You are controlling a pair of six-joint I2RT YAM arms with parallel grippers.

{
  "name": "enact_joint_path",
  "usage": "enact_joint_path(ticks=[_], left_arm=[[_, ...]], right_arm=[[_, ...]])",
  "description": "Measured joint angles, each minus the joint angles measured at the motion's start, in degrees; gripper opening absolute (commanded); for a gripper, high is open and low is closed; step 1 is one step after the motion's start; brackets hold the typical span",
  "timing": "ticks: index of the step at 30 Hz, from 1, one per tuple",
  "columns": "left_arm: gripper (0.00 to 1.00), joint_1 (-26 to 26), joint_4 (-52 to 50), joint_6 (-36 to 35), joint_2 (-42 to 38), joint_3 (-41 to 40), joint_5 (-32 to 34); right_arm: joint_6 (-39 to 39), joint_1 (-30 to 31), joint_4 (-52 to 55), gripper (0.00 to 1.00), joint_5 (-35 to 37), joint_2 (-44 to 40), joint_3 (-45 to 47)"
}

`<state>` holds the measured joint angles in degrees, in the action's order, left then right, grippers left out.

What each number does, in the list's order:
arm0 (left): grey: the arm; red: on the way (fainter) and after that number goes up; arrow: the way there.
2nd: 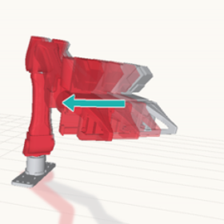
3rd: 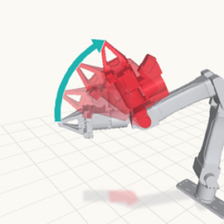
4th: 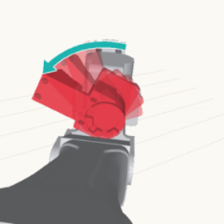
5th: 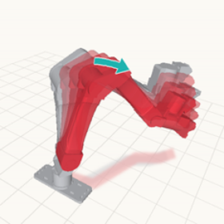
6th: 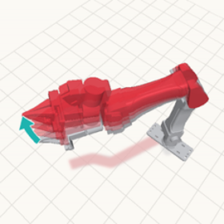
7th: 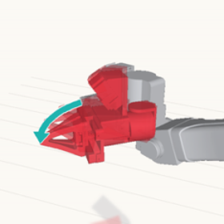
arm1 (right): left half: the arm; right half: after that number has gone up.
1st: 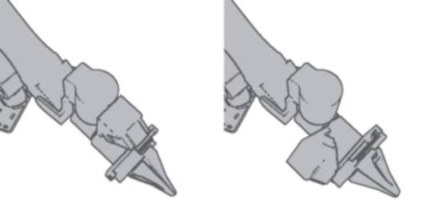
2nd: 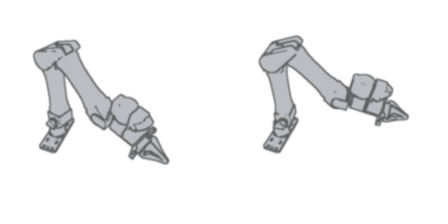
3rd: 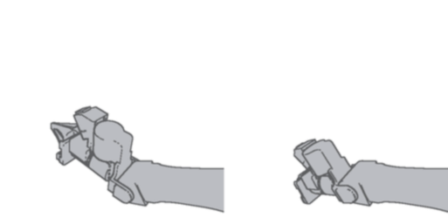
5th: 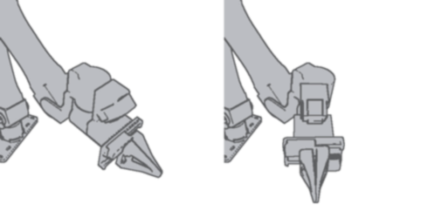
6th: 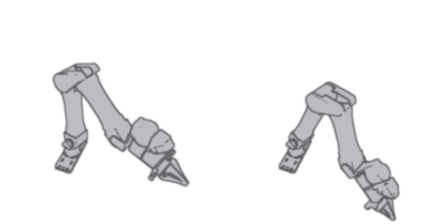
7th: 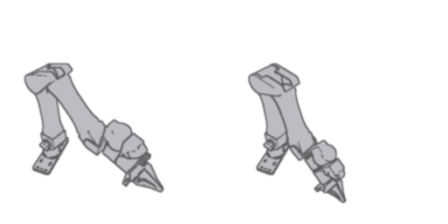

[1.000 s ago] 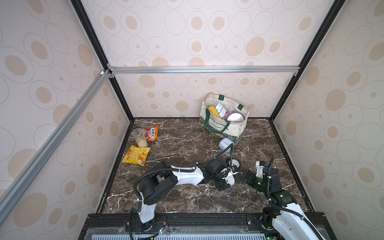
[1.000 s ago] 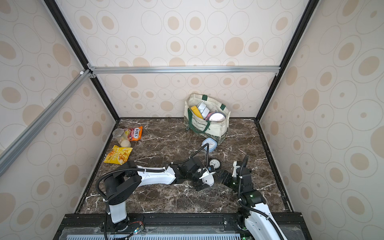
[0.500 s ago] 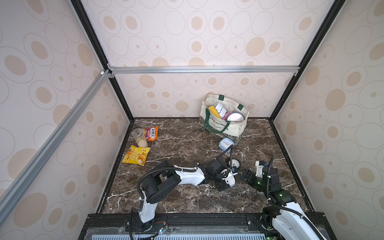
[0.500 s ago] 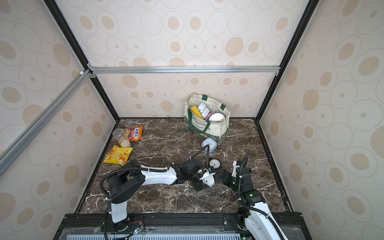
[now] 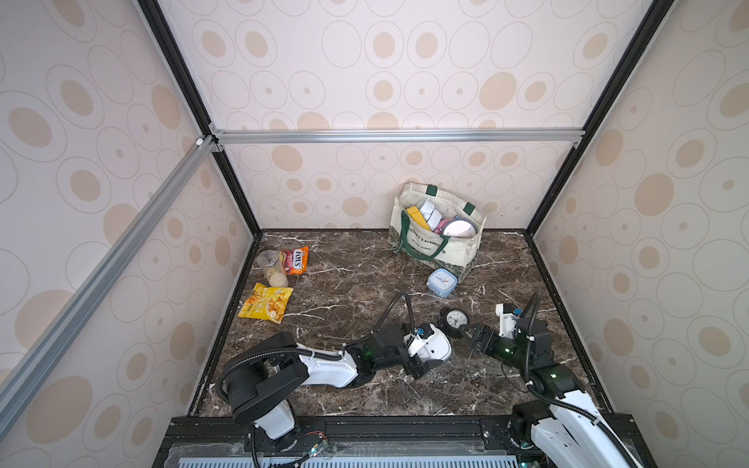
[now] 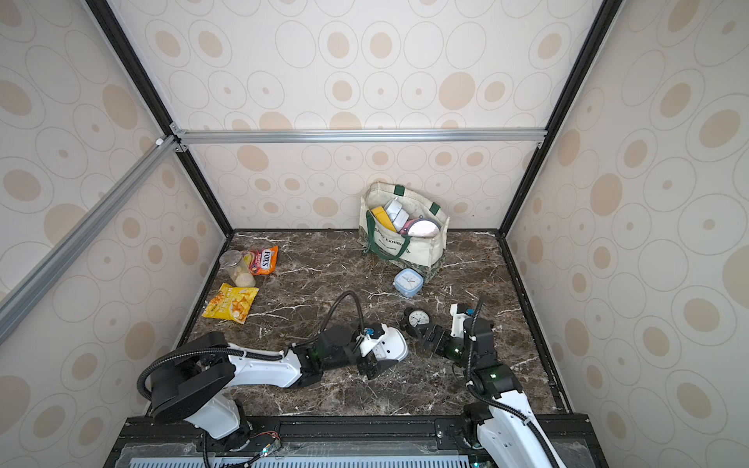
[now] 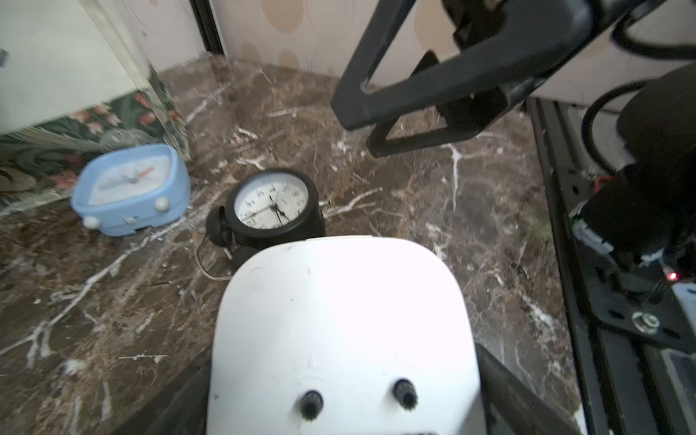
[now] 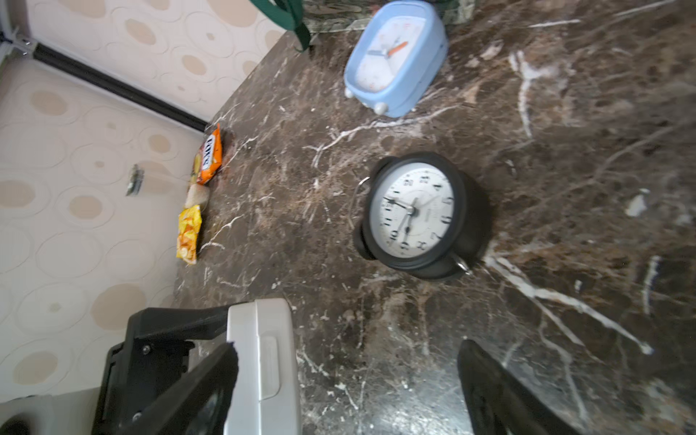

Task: Put the alarm clock into the canvas bag
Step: Pick up the alarm from the center of the board.

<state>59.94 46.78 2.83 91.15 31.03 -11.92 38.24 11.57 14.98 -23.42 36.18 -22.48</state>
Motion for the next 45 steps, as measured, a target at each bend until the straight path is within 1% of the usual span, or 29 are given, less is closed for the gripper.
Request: enact_joint_path(ticks=[2, 5, 10, 13, 19, 22, 24, 28, 35, 40, 45], left_arm=[[0.65, 0.00, 5.25, 0.98, 0.13, -1.92, 0.70], [0.66, 0.00, 10.93, 1.86, 0.13, -3.32, 1.57], [0.66, 0.00, 16.79, 2.14, 0.00, -4.17, 2.64], [0.66, 0.00, 18.47, 2.27, -0.26, -4.87, 3.02], [0.66, 0.00, 19.58, 2.32, -0.63, -6.03, 3.13], [0.67, 0.00, 19.89, 2.32, -0.63, -6.40, 3.26], [0.67, 0.00, 20.13, 2.32, -0.63, -6.67, 3.41], [0.67, 0.00, 20.52, 2.32, -0.63, -7.13, 3.69], [0.68, 0.00, 20.50, 2.32, -0.63, -7.28, 4.35], [0.68, 0.00, 20.50, 2.29, -0.63, -7.34, 4.55], [0.73, -0.07, 20.50, 2.71, -0.63, -7.43, 4.63]], right_arm=[[-0.55, 1.05, 0.22, 0.86, -2.93, 2.78, -3.13], [-1.05, 3.26, 0.17, 0.86, -6.51, 6.56, -6.82], [-1.81, 8.81, 0.92, 0.85, -8.85, 11.43, -10.99], [-2.19, 11.02, 0.87, 0.82, -9.14, 13.90, -12.13], [-2.80, 14.43, 0.92, 0.69, -8.46, 17.07, -13.94], [-3.32, 15.87, 0.94, 0.59, -7.78, 17.84, -15.19], [-3.30, 16.44, 0.98, 0.58, -7.41, 18.21, -15.69], [-3.41, 16.83, 1.40, 0.51, -6.75, 18.97, -15.78], [-3.15, 17.44, 2.29, 0.49, -6.62, 20.72, -15.80], [-2.95, 17.79, 2.36, 0.46, -6.71, 21.46, -16.20], [-3.45, 18.05, 2.40, 0.35, -6.97, 21.70, -16.52]])
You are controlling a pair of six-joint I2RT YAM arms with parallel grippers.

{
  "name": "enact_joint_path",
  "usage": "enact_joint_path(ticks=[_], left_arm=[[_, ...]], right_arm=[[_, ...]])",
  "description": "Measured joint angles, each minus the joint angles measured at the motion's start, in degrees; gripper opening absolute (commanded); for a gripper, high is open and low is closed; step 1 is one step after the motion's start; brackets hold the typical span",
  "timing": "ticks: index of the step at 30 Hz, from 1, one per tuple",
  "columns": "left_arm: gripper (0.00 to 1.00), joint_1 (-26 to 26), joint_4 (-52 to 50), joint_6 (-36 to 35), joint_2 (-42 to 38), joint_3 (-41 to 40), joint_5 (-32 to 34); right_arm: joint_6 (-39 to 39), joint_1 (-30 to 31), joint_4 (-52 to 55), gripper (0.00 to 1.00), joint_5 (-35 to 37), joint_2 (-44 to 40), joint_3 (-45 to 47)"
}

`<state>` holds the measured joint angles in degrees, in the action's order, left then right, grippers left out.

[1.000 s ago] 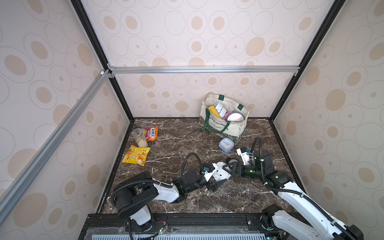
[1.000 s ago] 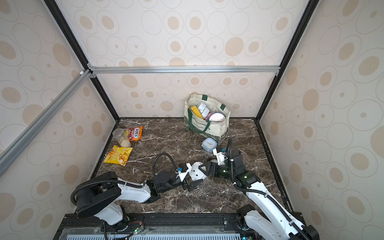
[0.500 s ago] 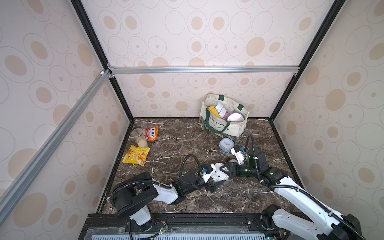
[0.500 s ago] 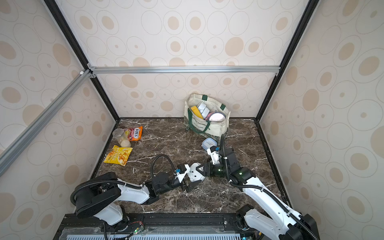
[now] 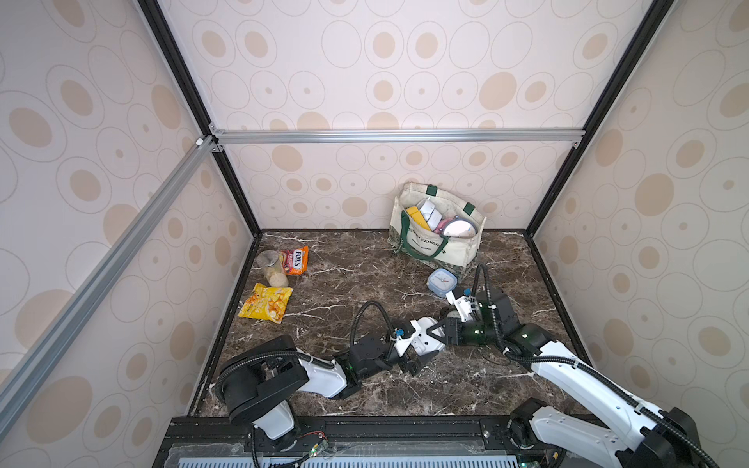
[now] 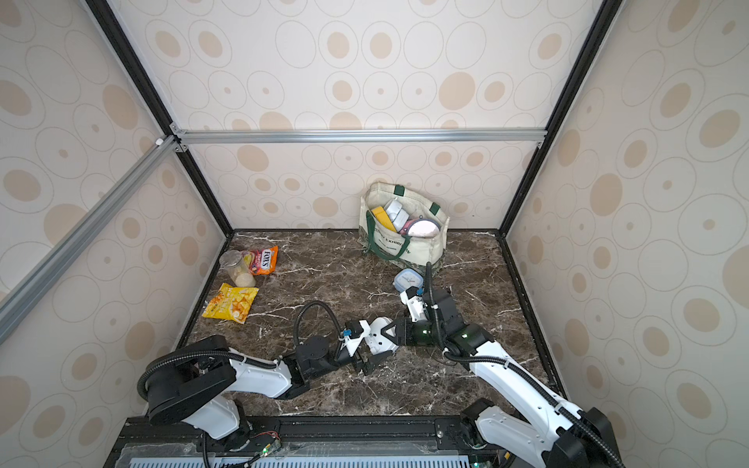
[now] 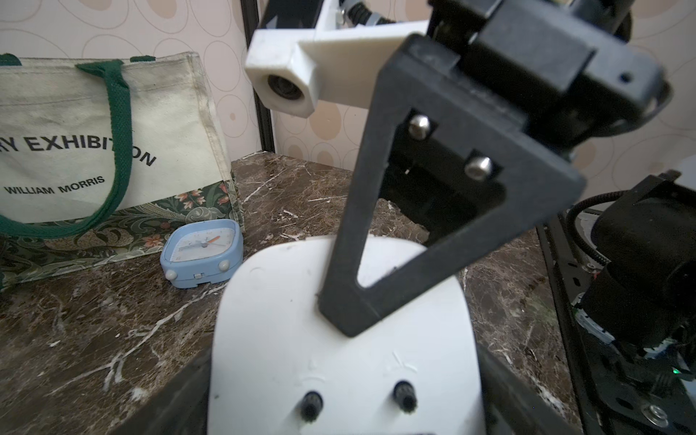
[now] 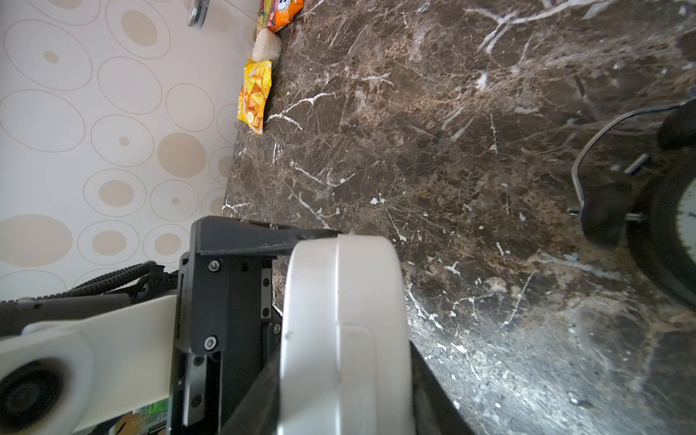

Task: Put the alarm clock into the canvas bag
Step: Pick up the alarm from the center of the board.

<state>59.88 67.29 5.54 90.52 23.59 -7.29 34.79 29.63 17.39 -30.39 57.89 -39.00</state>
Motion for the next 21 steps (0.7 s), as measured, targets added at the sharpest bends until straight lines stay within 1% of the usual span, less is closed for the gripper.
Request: enact_joint_path(ticks=[3, 5, 6, 11, 14, 17, 21], left_arm=[[0.78, -0.02, -0.04, 0.09, 0.00, 0.00, 0.15], [0.84, -0.02, -0.09, 0.09, -0.04, 0.00, 0.13], [0.98, -0.02, -0.33, 0.09, -0.24, 0.00, 0.13], [0.98, 0.00, -2.91, 0.83, -2.93, 0.94, 0.70], [0.98, 0.02, -3.78, 2.47, -6.58, 1.40, 4.26], [0.98, -0.07, -7.87, 4.48, -12.46, 1.81, 10.91], [0.98, -1.03, -18.60, 6.91, -22.05, 4.28, 21.18]], right_arm=[[-0.20, 0.00, -0.04, 0.28, -0.07, 0.28, -0.11], [-0.35, 0.00, -0.02, 0.19, -0.04, 0.28, -0.20], [-0.37, 0.02, -0.07, 0.18, -0.04, 0.28, -0.22], [-1.20, 0.33, 0.76, 0.11, 1.20, -0.39, -1.60], [-3.39, 0.33, 2.69, 0.07, 5.25, -1.11, -4.74], [-6.69, 0.37, 5.03, 0.05, 11.69, -1.38, -9.62], [-12.24, 0.37, 5.62, 0.03, 22.03, -0.42, -16.41]])
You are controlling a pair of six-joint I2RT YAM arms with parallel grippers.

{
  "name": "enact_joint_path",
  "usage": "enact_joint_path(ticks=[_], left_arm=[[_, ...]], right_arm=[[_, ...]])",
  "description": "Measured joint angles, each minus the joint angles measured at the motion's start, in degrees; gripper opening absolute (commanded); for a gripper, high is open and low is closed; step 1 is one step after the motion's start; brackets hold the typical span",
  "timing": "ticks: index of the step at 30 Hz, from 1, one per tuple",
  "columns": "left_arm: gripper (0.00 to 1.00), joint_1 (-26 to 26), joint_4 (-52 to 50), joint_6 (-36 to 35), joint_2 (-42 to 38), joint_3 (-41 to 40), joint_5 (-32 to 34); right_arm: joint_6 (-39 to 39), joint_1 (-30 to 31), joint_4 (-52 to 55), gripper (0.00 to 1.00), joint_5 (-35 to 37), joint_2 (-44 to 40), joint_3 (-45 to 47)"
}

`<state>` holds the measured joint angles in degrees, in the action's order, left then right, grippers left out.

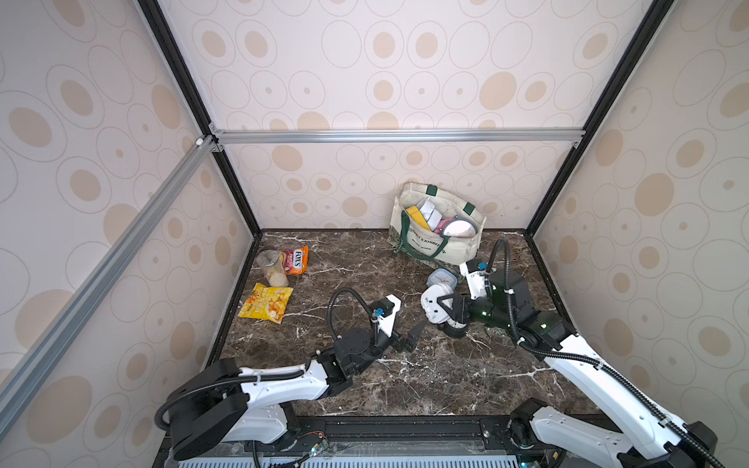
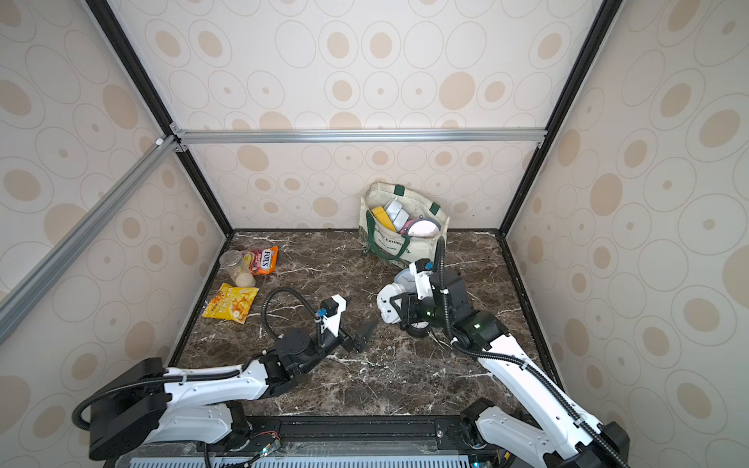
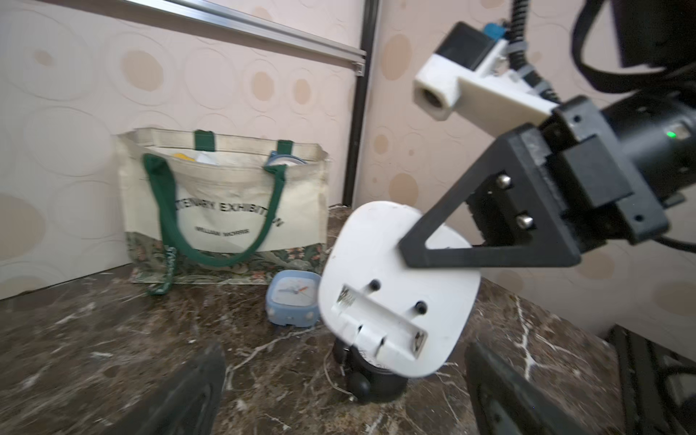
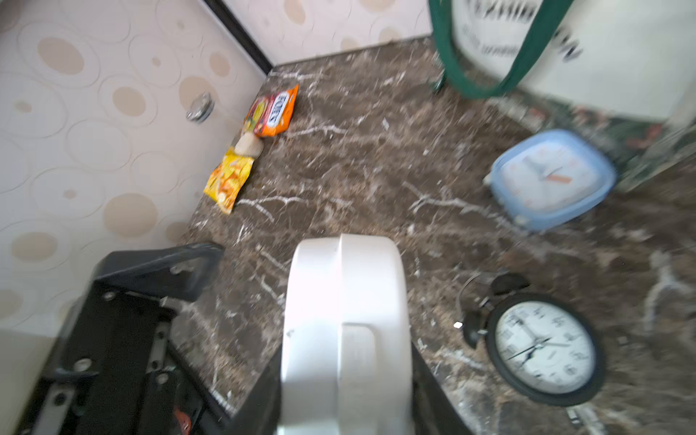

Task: Put the alarm clock into the canvas bag
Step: Pick up the alarm from the center of the board, then place the alarm at the canvas bag.

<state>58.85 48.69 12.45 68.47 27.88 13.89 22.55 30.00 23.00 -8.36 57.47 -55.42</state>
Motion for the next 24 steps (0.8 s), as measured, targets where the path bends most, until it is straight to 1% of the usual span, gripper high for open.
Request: enact_joint_path(ticks=[3, 5, 11, 13, 15, 18, 21, 24], left_arm=[[0.98, -1.44, -6.47, 1.42, -6.25, 0.68, 4.28], [0.98, -2.45, -9.92, 1.99, -10.16, 0.33, 6.21], [0.99, -3.61, -17.81, 2.86, -20.06, -3.32, 9.40], [0.98, -3.63, -20.37, 3.15, -22.75, -4.70, 9.88], [0.98, -3.74, -22.64, 3.37, -25.59, -5.97, 10.36], [0.98, -3.85, -25.68, 3.67, -30.34, -7.52, 11.26], [0.98, -3.87, -28.09, 4.35, -34.84, -8.48, 12.63], [0.98, -3.89, -29.33, 4.94, -37.83, -9.20, 13.60]], right_arm=[[-4.72, 0.37, -1.20, 0.03, 7.61, 3.82, -5.20], [-9.53, 1.60, -2.82, 0.03, 13.62, 8.63, -9.51], [-28.92, 4.35, -13.70, 0.04, 29.00, 29.05, -26.29], [-37.09, 4.22, -18.29, 0.04, 33.29, 37.94, -33.94], [-43.50, 3.52, -20.04, 0.05, 35.76, 46.45, -42.42], [-51.08, 1.62, -20.96, 0.07, 37.29, 57.27, -53.42], [-59.19, 0.09, -24.20, 0.06, 38.69, 63.36, -56.26], [-65.33, 0.17, -28.44, 0.05, 41.68, 67.45, -57.07]])
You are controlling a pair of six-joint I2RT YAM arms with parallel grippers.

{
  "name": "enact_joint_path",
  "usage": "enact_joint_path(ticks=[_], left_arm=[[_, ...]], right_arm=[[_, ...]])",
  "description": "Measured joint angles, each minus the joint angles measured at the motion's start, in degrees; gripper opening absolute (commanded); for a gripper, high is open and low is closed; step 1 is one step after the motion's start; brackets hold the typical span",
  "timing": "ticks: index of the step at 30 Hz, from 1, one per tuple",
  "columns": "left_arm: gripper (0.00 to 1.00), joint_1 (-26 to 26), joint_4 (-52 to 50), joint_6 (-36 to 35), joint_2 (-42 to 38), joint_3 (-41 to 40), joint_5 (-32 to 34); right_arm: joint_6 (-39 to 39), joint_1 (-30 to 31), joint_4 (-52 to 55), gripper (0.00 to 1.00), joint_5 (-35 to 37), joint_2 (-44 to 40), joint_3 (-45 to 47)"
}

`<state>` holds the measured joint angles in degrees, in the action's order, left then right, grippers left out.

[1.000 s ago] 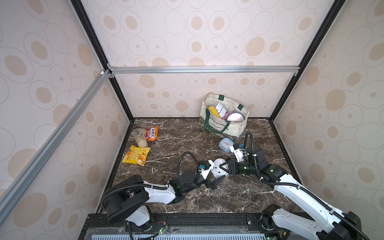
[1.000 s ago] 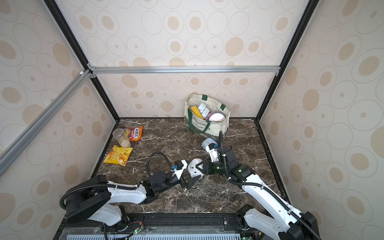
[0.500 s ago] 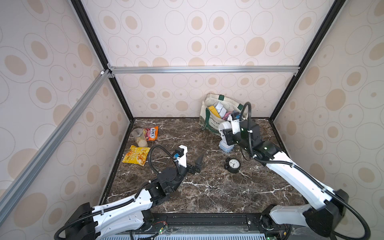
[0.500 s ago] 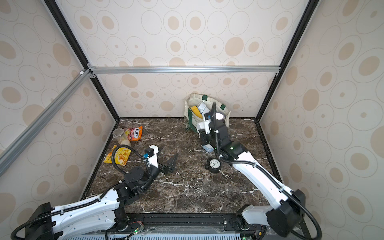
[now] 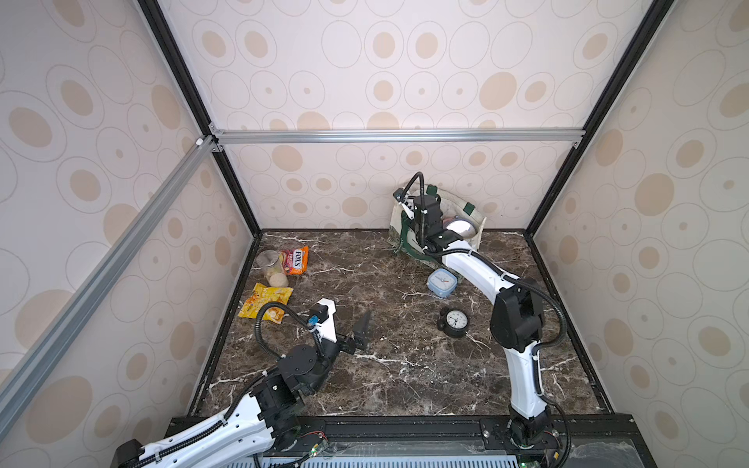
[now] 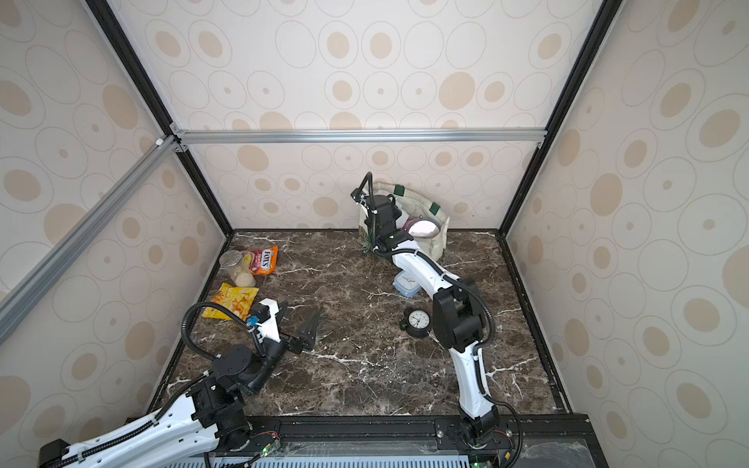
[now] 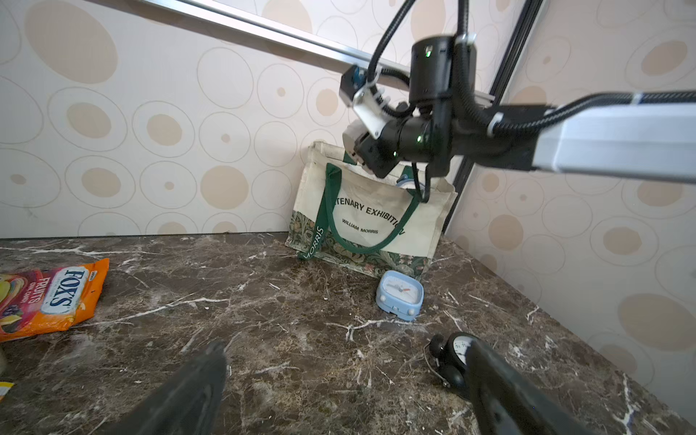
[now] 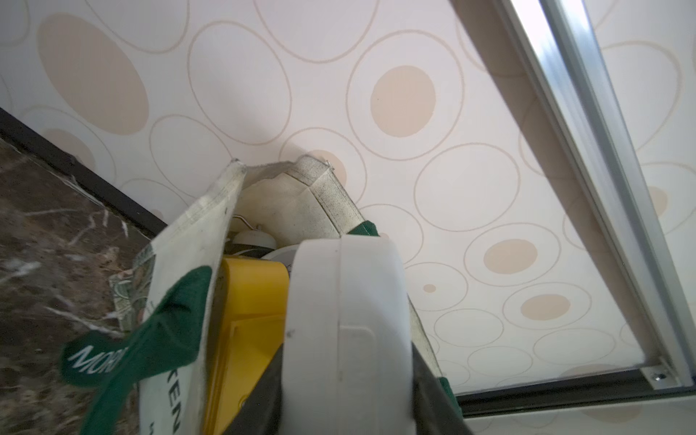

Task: Put the alarm clock into the canvas bag
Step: Place the alarm at the canvas bag.

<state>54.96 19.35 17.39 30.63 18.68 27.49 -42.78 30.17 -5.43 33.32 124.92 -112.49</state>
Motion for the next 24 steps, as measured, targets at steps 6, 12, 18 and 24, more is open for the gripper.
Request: enact_joint_path(ticks=[6, 12, 18, 24], left_arm=[[0.98, 0.00, -1.62, 0.90, -1.44, -0.70, 0.33], [0.98, 0.00, -1.86, 1.75, -1.14, -2.23, 0.07], [0.98, 0.00, -1.88, 2.34, -0.44, -2.62, -0.59], [0.98, 0.00, -1.79, 2.51, -0.15, -2.73, -0.63]], right_arm=[[-7.10, 1.38, -8.83, 0.06, 3.85, 4.11, -1.01], [-9.11, 1.51, -14.25, 0.04, 6.64, 4.57, -1.62], [-2.56, -0.57, -13.92, 0.04, 9.16, 4.57, -1.68], [4.63, -5.25, -7.48, 0.07, 10.73, 6.80, -5.44]])
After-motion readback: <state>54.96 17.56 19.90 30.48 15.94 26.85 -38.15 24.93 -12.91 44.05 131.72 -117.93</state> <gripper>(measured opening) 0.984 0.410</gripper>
